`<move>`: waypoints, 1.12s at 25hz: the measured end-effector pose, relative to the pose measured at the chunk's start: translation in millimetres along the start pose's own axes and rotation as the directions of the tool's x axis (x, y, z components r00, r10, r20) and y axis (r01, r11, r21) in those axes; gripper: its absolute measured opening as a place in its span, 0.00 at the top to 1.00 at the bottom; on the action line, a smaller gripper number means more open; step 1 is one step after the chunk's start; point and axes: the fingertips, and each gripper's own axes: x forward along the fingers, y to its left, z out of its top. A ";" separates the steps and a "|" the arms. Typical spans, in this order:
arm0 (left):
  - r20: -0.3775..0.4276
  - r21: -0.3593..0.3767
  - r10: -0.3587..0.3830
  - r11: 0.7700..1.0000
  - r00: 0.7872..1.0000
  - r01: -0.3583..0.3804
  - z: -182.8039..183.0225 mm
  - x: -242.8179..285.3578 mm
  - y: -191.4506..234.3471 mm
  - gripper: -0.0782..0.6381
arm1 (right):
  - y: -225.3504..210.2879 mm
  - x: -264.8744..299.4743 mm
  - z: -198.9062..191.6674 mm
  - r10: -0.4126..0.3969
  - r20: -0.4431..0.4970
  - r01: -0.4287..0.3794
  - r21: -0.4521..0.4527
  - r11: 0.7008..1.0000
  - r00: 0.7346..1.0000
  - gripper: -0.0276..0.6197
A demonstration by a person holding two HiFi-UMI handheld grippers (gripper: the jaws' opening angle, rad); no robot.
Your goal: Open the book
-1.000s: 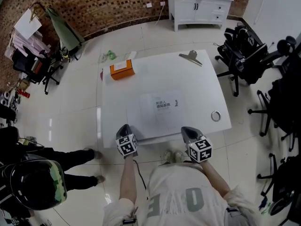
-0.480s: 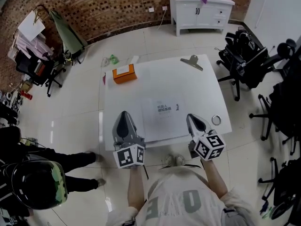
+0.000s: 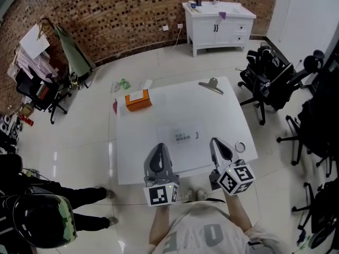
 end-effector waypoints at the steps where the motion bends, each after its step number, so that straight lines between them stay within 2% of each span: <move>1: -0.014 0.020 -0.001 1.000 1.000 0.002 -4.1 -1.5 2.1 0.86 | -4.5 -1.3 -4.0 -0.022 -0.008 0.022 0.000 1.000 1.000 0.95; 7: -0.075 -0.040 0.001 0.999 0.997 -0.004 -29.3 -17.0 28.5 0.86 | -2.4 -10.7 -18.6 -0.061 -0.023 0.061 -0.002 0.998 0.998 0.95; 15: -0.021 -0.033 0.136 0.990 0.990 -0.137 0.8 -72.7 56.4 0.86 | 42.7 -54.4 -9.6 0.046 0.018 -0.046 -0.023 0.999 0.999 0.95; 20: 0.009 -0.047 0.161 0.986 0.987 -0.161 13.9 -150.4 23.6 0.86 | 59.9 -132.8 -26.8 0.076 0.013 -0.075 -0.031 0.997 0.997 0.95; 28: -0.047 -0.094 0.145 0.984 0.988 -0.149 3.3 -319.5 -73.8 0.86 | 72.1 -304.8 -81.7 0.071 -0.023 -0.071 0.024 0.997 0.997 0.95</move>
